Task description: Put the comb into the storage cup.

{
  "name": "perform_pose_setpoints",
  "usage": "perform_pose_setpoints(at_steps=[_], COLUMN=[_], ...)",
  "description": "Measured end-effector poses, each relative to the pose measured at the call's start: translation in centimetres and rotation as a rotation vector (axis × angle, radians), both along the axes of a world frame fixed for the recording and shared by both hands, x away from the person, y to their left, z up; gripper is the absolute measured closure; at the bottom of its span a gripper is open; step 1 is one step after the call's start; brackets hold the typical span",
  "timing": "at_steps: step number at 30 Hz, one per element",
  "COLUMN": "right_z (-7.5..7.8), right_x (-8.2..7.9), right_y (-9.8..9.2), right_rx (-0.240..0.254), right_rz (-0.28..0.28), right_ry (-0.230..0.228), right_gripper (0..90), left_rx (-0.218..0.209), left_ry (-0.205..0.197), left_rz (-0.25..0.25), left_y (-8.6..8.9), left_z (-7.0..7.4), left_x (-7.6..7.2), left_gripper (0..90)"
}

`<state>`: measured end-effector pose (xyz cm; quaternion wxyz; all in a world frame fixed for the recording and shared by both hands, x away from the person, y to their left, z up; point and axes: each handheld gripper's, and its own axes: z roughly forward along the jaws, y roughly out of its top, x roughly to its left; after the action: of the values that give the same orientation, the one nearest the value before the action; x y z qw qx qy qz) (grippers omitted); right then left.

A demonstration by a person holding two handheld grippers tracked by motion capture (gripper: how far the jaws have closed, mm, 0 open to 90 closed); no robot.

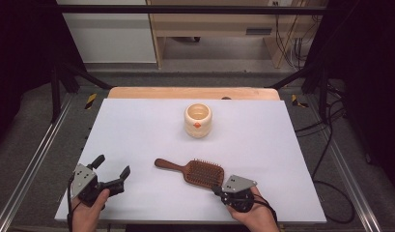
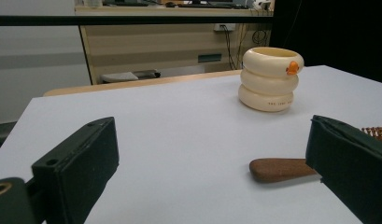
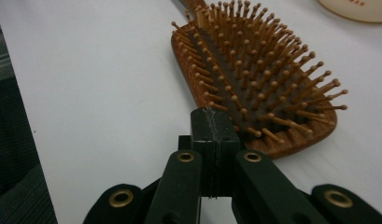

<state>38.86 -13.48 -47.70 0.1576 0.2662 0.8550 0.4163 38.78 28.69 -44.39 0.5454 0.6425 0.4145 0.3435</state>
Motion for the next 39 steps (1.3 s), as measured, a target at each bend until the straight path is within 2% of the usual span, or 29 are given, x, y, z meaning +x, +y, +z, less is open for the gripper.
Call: perform_pose_setpoints(at_steps=[7,14,19,39], right_z=[-0.32,-0.35,-0.69,-0.70], right_x=[0.03,0.14,0.31,0.62], right_y=[0.54,0.60,0.60,0.26], right_rx=[-0.028,-0.036,-0.067,-0.067], right_rz=[0.018,0.015,0.003,-0.021], right_ry=[-0.011,-0.015,-0.011,-0.004], right_gripper=[90.0,90.0,90.0,90.0], left_rx=[0.001,0.003,0.001,0.002], left_ry=[0.003,0.003,0.005,0.005], left_rz=[-0.008,-0.011,-0.010,-0.012], left_y=[-0.13,-0.25,-0.25,-0.24], left_z=[0.00,-0.03,-0.05,-0.05], left_x=[0.10,0.08,0.15,0.16], left_gripper=[2.8,2.8,2.8,2.9])
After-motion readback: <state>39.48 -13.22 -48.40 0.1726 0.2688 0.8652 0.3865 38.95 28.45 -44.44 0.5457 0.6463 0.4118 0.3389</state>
